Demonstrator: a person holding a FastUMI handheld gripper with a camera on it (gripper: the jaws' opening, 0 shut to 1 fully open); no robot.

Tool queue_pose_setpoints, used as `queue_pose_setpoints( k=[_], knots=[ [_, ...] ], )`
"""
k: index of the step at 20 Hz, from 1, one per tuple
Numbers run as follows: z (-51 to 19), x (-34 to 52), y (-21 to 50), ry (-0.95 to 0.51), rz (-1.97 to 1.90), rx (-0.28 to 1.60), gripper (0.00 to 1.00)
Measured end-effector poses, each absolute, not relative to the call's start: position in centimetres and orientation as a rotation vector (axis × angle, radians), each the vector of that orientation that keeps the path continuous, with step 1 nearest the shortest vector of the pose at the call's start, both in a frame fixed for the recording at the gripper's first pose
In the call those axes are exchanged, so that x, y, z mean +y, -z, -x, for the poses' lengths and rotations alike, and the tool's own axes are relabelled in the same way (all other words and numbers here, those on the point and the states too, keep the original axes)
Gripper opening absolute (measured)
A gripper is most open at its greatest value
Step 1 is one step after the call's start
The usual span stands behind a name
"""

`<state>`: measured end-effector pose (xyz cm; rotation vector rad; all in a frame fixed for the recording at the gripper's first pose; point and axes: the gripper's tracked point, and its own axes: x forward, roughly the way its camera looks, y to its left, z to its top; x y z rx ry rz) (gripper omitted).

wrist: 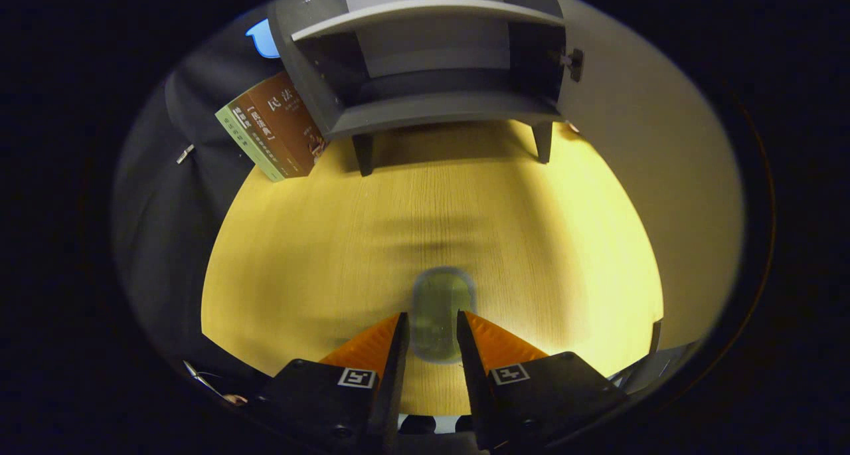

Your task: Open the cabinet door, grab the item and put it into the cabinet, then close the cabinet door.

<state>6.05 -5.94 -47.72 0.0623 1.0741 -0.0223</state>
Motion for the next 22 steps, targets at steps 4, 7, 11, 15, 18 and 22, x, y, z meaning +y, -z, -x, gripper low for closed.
queue_pose_setpoints(
  k=[4, 7, 11, 15, 18, 22],
  knots=[
    [-6.3, -6.4, 50.7, 0.017, -0.055, 1.129, 0.48],
    [-6.6, -6.3, 52.1, 0.005, -0.038, 1.149, 0.48],
    [-6.2, -6.3, 54.0, 0.012, -0.018, 1.204, 0.48],
    [-5.9, -6.9, 53.9, 0.032, 0.036, 1.219, 0.48],
    [-5.7, -7.2, 54.3, 0.036, 0.065, 1.245, 0.20],
    [-5.5, -7.3, 53.2, 0.048, 0.044, 1.240, 0.20]
  ],
)
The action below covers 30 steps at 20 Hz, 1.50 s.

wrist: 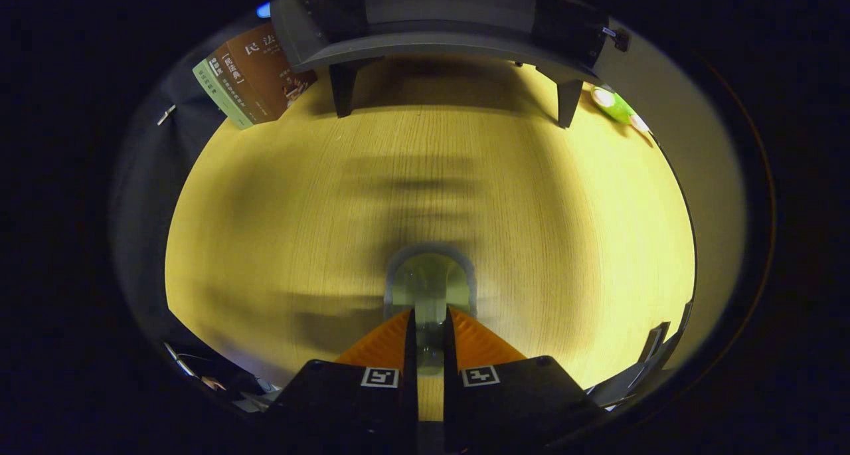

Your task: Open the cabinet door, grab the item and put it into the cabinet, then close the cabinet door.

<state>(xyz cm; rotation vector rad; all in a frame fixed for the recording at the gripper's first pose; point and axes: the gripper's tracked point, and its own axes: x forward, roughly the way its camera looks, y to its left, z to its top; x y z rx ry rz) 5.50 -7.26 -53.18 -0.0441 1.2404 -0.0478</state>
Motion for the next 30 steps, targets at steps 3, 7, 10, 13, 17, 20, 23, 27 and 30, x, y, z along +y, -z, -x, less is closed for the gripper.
queue_pose_setpoints(
  k=[3, 7, 10, 13, 17, 20, 23, 27, 30],
  knots=[
    [-6.7, -7.6, 51.2, 0.067, 0.032, 1.177, 0.20],
    [-8.7, -7.5, 46.7, 0.080, 0.014, 1.072, 0.20],
    [-10.6, -7.1, 42.5, 0.067, 0.020, 0.970, 0.20],
    [-13.1, -5.9, 38.1, 0.037, 0.040, 0.856, 0.20],
    [-16.5, -4.4, 30.4, -0.007, 0.020, 0.686, 0.20],
    [-19.9, -3.5, 25.1, -0.022, 0.017, 0.578, 0.20],
    [-22.4, -3.5, 19.3, -0.023, 0.001, 0.461, 0.20],
    [-25.7, -3.3, 14.2, -0.039, -0.002, 0.347, 0.19],
    [-28.7, -3.5, 12.6, -0.040, -0.005, 0.298, 0.19]
  ],
)
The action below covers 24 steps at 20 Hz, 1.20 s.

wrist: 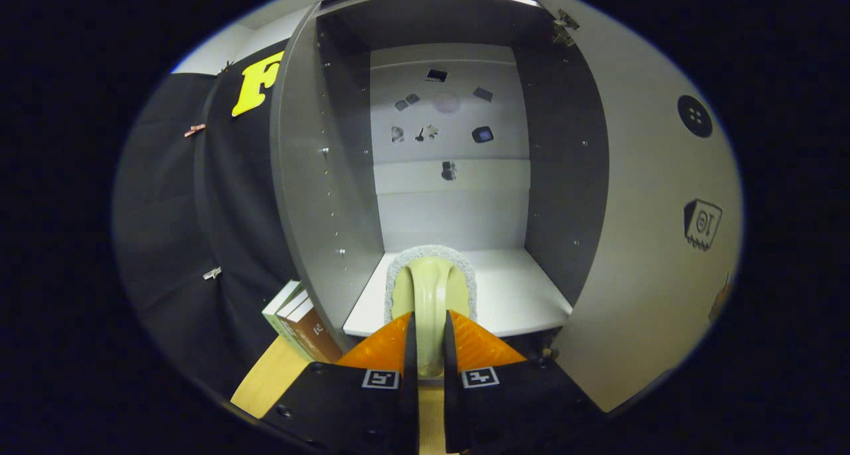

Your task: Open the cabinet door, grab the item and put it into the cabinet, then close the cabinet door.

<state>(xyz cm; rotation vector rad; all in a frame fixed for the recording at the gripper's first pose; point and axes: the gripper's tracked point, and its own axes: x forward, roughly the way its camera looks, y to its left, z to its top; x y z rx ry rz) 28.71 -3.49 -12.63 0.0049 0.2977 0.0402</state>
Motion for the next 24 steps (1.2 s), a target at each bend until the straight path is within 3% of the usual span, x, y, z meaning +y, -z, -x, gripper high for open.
queue_pose_setpoints(
  k=[9, 19, 23, 24],
  knots=[
    [-38.3, -5.1, 14.4, -0.008, -0.028, 0.316, 0.19],
    [-44.0, -5.4, 18.6, 0.018, -0.071, 0.352, 0.19],
    [-45.4, -5.4, 18.9, 0.020, -0.126, 0.340, 0.24],
    [-45.5, -5.6, 18.7, 0.025, -0.135, 0.333, 0.32]
  ],
)
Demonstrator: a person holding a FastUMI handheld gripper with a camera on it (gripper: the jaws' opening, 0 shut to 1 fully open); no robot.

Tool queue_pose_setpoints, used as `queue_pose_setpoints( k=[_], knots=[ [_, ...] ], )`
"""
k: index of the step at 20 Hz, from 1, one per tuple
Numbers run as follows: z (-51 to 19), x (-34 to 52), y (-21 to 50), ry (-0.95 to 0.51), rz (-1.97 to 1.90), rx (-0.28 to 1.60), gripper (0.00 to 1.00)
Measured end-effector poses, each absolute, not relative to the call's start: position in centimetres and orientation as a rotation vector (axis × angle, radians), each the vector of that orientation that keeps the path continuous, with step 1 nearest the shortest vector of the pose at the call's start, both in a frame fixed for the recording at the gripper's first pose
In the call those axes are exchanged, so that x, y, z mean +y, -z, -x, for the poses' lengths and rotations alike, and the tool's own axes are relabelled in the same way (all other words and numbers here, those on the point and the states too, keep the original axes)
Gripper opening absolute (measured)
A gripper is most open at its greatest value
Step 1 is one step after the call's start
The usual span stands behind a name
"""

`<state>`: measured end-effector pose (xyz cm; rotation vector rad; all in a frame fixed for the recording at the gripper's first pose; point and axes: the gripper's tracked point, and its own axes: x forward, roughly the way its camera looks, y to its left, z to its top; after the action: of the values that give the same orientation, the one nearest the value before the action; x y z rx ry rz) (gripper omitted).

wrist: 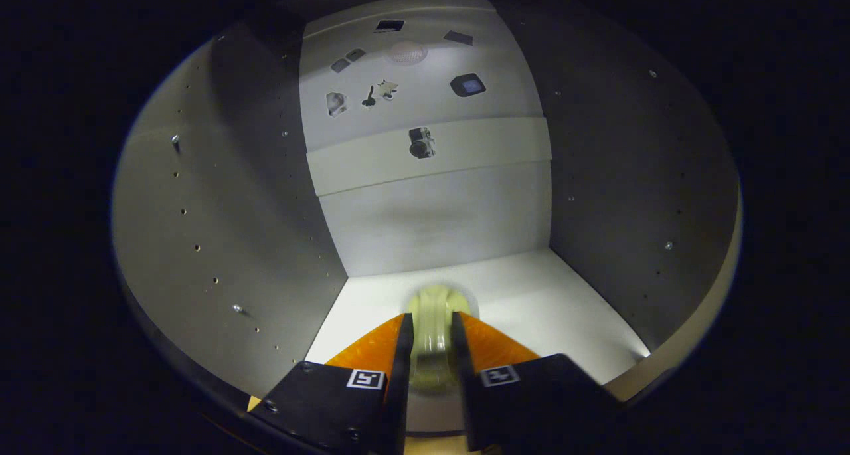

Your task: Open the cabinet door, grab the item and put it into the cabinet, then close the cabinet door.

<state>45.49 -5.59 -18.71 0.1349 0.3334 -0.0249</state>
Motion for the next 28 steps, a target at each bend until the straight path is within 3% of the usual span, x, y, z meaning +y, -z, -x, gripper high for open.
queue_pose_setpoints(
  k=[1, 11, 14, 15, 17, 21, 28],
  knots=[
    [-45.9, -5.6, 18.7, 0.026, -0.138, 0.324, 0.39],
    [-42.3, -5.0, 13.9, 0.003, -0.104, 0.221, 0.38],
    [-38.7, -3.5, 11.0, -0.041, -0.079, 0.174, 0.51],
    [-37.4, -2.9, 10.1, -0.052, -0.066, 0.159, 0.50],
    [-34.2, -1.6, 8.0, -0.088, -0.044, 0.119, 0.57],
    [-28.1, 0.5, 4.6, -0.138, -0.037, 0.034, 1.00],
    [-17.0, 3.1, 3.3, -0.150, -0.065, -0.002, 0.98]
  ],
)
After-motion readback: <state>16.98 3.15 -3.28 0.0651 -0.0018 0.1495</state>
